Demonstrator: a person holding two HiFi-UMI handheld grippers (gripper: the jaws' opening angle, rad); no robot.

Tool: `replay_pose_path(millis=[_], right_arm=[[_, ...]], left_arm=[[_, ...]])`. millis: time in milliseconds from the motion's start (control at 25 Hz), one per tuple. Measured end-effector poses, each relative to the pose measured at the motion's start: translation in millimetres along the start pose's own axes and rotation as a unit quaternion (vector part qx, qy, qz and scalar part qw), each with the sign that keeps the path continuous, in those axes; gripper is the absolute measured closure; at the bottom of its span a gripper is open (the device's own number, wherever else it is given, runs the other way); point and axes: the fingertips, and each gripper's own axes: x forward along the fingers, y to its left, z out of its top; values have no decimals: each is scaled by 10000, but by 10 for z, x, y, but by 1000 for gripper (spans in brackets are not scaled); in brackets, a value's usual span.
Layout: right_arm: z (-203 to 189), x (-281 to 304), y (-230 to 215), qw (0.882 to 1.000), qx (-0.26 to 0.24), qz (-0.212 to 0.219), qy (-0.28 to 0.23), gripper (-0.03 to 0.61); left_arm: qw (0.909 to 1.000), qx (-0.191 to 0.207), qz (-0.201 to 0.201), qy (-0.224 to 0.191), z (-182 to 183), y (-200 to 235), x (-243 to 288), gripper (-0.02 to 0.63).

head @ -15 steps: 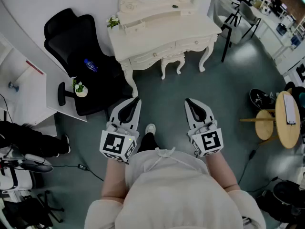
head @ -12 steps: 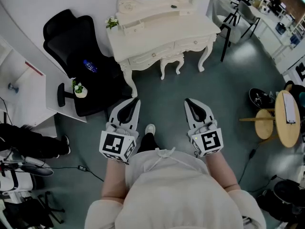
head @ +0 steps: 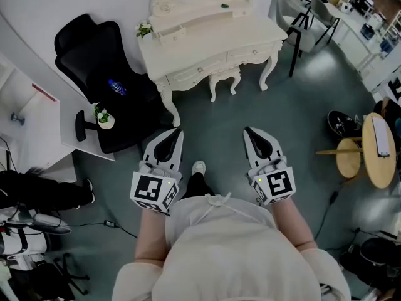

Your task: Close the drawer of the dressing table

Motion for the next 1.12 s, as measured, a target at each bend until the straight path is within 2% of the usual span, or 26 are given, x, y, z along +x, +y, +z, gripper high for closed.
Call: replay_pose_path(millis=[120,200,240,440,680,920,1120], right_arm=[[-10,-3,-24,9999,78,-41,-49,574],[-39,26,-39,9999,105,-89,-15,574],[-55,45,-47,9999,107,-99,12,574],[-142,251,-150,9998,124,-144,68,574],[-272,747,-335,9996,84,-151,237,573],[-414,1614,-654,9991,43,-157,404,573],[-350,2448,-871,9993,-47,-93,348,572]], left_arm=[[9996,-147,137,-196,30,32,-1,580],[9988,-231,269,-347,67,106,20,307],[9987,-220,313,-340,70,146,39,295],[9994,-87,311,-154,11,315,241,296],[9992,-304,245,56,-218,664,718,296],[9992,-305,223,156,-356,1271,1414,296],[9992,-307,242,125,-276,1876,1985,296]])
